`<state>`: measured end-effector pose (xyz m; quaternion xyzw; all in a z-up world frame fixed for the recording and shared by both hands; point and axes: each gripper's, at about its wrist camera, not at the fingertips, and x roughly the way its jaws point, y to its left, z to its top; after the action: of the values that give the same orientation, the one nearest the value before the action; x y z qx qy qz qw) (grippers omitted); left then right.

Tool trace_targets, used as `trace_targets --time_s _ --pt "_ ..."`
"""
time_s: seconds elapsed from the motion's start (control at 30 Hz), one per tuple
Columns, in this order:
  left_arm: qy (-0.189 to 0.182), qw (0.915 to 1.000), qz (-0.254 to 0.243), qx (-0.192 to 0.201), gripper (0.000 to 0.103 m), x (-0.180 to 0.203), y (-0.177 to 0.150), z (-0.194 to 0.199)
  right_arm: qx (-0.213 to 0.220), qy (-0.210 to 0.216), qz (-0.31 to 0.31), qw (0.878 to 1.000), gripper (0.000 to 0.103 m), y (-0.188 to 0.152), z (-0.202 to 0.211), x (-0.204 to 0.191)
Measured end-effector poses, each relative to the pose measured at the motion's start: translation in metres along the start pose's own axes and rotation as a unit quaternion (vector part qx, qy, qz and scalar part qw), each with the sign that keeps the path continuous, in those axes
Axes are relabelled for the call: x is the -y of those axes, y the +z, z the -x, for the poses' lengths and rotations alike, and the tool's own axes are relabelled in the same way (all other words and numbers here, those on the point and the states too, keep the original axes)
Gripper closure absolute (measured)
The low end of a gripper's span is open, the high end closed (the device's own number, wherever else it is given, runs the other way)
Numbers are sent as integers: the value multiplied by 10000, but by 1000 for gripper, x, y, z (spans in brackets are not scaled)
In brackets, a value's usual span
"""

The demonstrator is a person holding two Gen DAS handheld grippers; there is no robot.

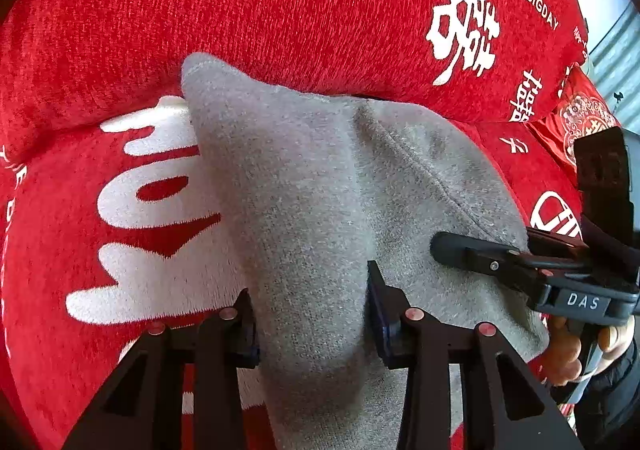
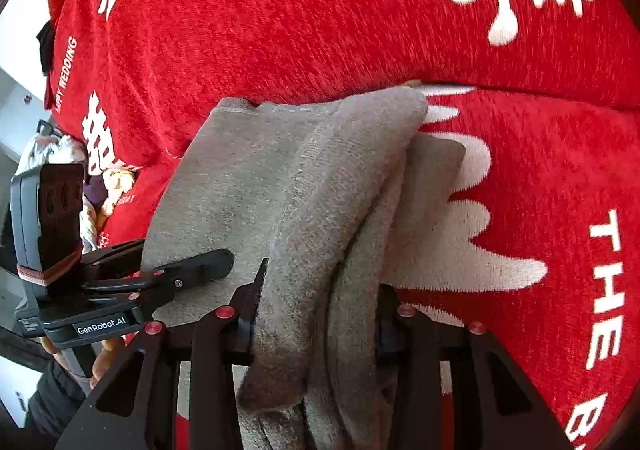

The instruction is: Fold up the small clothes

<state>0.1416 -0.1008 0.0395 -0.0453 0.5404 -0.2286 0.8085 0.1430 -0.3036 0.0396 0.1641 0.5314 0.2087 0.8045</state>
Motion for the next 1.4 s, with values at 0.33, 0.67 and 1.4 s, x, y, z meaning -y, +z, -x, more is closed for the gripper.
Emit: trace_targets --time_s 0.33,0.67,1.4 --pt "139 9999 16 41 61 5 -24 25 58 -179 217 9996 61 -11 19 -22" --pt "192 9997 -10 115 61 13 -54 45 139 -296 409 9986 61 -37 32 -45" --pt "307 9991 -41 288 61 9 -118 89 265 -365 657 9968 61 -92 47 -94"
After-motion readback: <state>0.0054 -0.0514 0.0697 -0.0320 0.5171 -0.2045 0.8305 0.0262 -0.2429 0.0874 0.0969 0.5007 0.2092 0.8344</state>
